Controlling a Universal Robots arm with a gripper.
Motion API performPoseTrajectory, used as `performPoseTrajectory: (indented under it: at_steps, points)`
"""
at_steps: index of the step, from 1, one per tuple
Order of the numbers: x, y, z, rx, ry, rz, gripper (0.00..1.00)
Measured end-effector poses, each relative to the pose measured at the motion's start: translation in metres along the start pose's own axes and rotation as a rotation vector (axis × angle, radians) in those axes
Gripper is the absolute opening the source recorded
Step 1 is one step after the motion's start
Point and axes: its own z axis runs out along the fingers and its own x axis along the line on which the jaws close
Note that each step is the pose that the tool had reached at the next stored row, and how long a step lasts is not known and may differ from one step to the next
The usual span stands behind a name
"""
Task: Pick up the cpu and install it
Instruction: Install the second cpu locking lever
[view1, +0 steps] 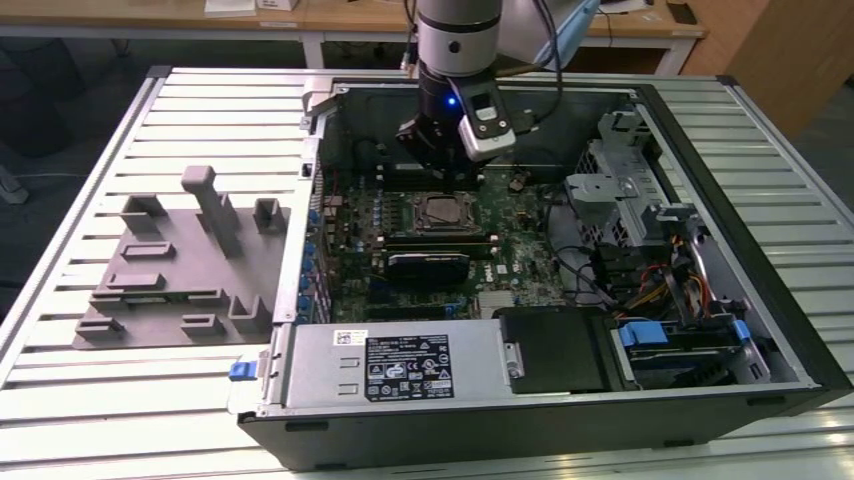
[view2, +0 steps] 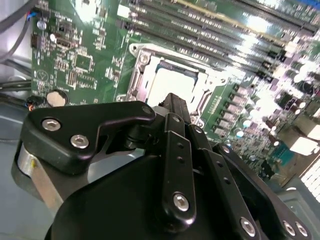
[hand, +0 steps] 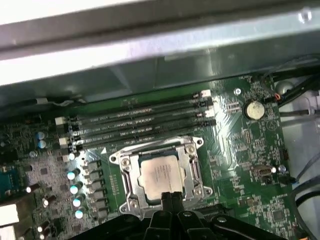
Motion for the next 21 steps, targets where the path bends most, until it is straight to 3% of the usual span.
performPoseTrajectory:
  at_steps: [13,21]
  points:
    - [-0.0071,-0.0333,0.0044,-0.0002,0.0000,-0.001,0.11]
    - [-0.0070,-0.0350,0.0080,-0.0051,-0.0001,-0.080,0.11]
